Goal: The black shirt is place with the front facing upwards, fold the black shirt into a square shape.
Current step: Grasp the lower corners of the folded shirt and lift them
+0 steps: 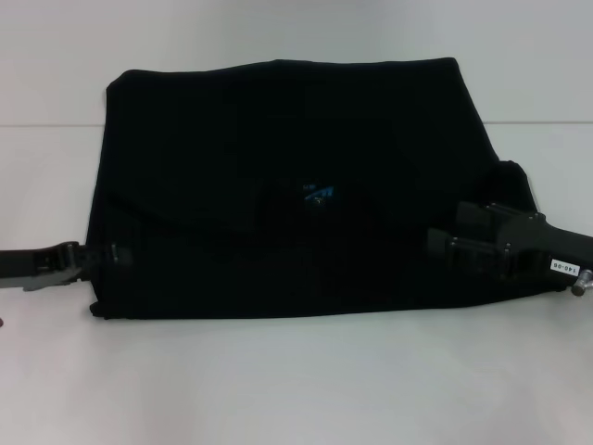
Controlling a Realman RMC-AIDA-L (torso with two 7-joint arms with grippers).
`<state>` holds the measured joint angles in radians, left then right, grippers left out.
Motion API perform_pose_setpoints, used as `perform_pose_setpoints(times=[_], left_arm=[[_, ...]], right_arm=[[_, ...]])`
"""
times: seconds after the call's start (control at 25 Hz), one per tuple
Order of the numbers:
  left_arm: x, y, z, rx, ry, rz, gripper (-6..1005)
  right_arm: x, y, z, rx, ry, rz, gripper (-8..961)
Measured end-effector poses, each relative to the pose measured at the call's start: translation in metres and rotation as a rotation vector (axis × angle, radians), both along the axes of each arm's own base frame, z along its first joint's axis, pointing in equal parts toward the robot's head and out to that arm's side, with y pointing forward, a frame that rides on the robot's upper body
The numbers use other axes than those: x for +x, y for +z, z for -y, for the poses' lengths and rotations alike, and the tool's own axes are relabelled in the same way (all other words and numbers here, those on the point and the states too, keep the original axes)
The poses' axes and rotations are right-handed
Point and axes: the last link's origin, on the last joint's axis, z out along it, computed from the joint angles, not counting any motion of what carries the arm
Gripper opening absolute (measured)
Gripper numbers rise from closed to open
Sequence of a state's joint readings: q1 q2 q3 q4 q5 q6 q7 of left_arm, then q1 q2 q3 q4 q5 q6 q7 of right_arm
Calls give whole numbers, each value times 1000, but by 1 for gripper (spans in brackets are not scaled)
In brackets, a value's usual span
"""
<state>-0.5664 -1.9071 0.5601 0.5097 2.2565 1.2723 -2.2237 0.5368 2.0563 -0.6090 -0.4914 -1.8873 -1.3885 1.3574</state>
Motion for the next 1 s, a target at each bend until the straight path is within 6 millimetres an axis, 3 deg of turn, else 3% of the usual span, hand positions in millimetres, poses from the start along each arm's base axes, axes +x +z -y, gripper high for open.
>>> perform_pose_setpoints(times=[0.84,1.0], left_arm=[[5,-20,7,-88,-33,-26,758],[5,-23,7,-125,-34,-63,673]], right_arm=[[-2,-6,1,-23,6,-1,894],[-2,-6,1,-24,2,-4,892]])
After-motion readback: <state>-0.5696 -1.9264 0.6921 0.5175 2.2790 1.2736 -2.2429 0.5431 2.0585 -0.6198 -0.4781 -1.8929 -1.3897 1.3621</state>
